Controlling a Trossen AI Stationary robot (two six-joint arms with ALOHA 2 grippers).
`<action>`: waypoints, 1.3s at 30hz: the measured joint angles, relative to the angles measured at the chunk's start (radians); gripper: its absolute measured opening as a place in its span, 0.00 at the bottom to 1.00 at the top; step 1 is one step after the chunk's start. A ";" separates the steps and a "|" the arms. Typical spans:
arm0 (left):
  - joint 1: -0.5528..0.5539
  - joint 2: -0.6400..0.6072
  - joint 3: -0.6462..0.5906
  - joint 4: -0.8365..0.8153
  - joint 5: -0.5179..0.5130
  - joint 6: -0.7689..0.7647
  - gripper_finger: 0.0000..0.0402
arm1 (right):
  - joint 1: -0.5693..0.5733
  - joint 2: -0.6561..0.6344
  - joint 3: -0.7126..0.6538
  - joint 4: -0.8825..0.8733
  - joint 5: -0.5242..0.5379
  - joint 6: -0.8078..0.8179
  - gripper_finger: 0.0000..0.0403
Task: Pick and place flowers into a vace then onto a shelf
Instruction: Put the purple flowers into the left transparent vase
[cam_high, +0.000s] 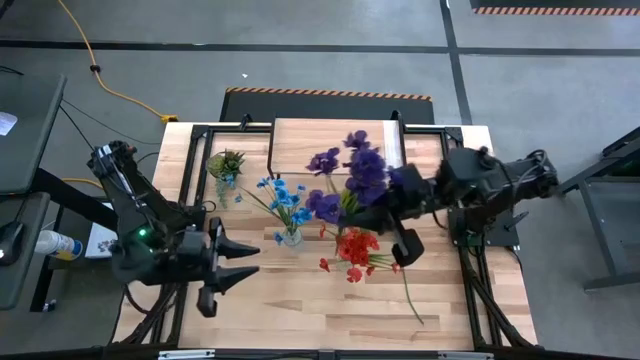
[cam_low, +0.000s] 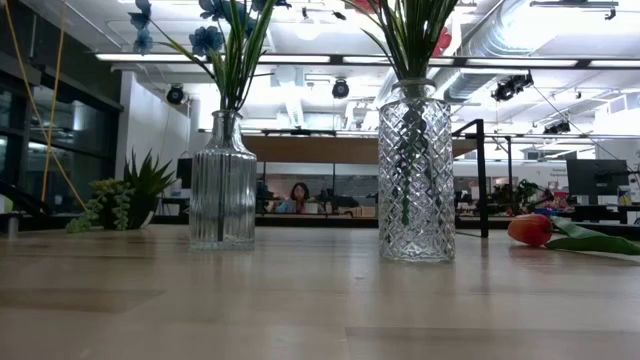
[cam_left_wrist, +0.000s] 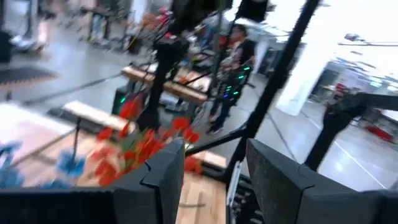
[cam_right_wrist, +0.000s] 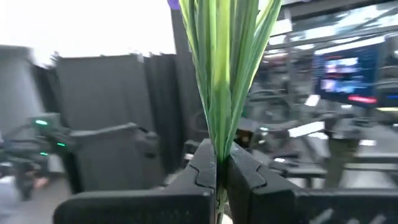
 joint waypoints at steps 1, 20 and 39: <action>0.000 -0.003 0.000 0.024 0.024 0.034 0.51 | -0.011 0.011 0.000 0.021 -0.038 0.021 0.01; 0.000 -0.013 0.000 0.086 0.196 0.102 0.52 | -0.037 0.241 0.000 0.422 -0.330 0.241 0.01; 0.001 -0.006 0.000 0.076 0.132 0.102 0.52 | -0.028 0.538 0.493 0.028 -0.069 -0.013 0.01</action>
